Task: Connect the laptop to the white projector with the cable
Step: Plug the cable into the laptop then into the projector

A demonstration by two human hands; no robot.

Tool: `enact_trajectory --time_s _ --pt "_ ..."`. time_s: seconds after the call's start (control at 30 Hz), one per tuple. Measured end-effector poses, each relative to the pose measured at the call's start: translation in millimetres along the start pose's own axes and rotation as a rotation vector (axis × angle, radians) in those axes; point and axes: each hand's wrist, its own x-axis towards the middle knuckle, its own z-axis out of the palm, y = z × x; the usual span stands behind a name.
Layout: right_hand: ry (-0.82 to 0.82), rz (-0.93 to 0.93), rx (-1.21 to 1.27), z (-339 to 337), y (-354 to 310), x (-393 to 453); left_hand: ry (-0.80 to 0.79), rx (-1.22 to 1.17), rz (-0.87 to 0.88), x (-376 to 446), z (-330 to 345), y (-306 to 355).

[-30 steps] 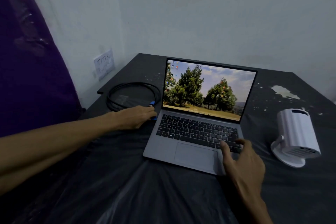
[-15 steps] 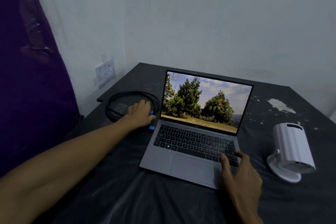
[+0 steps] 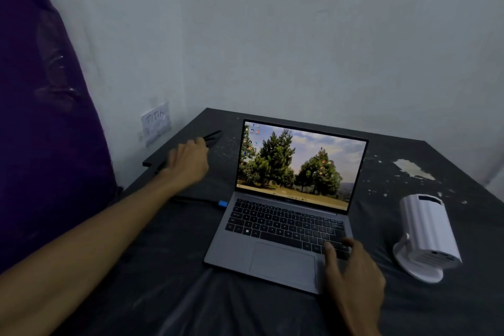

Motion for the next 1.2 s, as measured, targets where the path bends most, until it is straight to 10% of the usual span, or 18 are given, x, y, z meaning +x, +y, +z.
enact_trajectory --time_s 0.33,0.43,0.57,1.2 --pt "0.085 -0.362 0.129 6 -37 -28 0.386 -0.371 0.019 -81 -118 -43" --pt "-0.17 -0.524 0.45 7 -91 -60 0.39 -0.472 0.05 -115 -119 -24" --pt "-0.471 -0.455 0.867 10 -162 -80 0.335 -0.565 0.089 -145 -108 9" --pt "-0.344 -0.315 0.955 -8 -184 -56 0.17 -1.03 -0.075 -197 -63 19"
